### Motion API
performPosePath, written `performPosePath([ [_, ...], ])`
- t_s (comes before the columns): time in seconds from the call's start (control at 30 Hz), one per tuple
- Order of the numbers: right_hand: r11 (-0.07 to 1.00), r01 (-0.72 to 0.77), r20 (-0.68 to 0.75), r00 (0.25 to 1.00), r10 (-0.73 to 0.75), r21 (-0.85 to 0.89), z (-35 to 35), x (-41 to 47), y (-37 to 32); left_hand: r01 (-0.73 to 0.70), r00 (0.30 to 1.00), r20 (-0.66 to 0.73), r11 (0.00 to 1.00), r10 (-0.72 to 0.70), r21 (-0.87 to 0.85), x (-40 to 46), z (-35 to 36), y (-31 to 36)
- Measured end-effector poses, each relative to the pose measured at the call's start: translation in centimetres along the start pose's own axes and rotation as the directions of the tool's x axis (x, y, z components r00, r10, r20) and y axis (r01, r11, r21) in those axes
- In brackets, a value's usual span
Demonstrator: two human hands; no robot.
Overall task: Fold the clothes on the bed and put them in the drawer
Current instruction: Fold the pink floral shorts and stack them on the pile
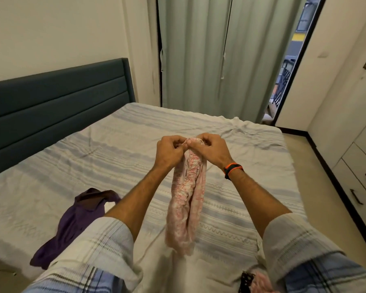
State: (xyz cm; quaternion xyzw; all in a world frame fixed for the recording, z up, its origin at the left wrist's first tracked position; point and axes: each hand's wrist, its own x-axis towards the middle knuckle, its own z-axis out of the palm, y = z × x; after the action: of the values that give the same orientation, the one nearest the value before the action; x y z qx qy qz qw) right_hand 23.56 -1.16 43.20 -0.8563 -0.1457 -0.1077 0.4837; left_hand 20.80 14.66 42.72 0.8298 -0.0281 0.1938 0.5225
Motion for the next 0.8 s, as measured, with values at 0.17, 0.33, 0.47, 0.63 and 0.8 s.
performPosePath([
  [0.17,0.973,-0.059,-0.034,0.998,0.053,-0.222,0.8,1.5,-1.0,-0.084,0.996,0.037,0.992,0.081,0.089,2.4,0.2,-0.6],
  [0.33,0.981,-0.112,-0.144,0.986,0.089,-0.16,2.1,3.2,-1.4,-0.069,0.982,0.181,0.994,0.052,0.084,3.9,-0.1,-2.4],
  [0.47,0.97,-0.123,-0.174,0.981,0.087,-0.212,3.0,3.4,-0.9,-0.057,0.967,0.253,0.985,0.014,0.163,3.8,-0.2,-5.7],
  [0.63,0.881,-0.122,-0.091,0.992,0.091,-0.456,4.4,3.0,0.5,-0.088,0.983,0.169,0.993,0.075,0.073,4.2,0.2,-6.7],
  [0.8,0.864,-0.121,-0.089,0.992,0.089,-0.489,4.6,3.3,0.9,-0.128,0.982,0.151,0.986,0.111,0.105,5.7,0.5,-6.8],
])
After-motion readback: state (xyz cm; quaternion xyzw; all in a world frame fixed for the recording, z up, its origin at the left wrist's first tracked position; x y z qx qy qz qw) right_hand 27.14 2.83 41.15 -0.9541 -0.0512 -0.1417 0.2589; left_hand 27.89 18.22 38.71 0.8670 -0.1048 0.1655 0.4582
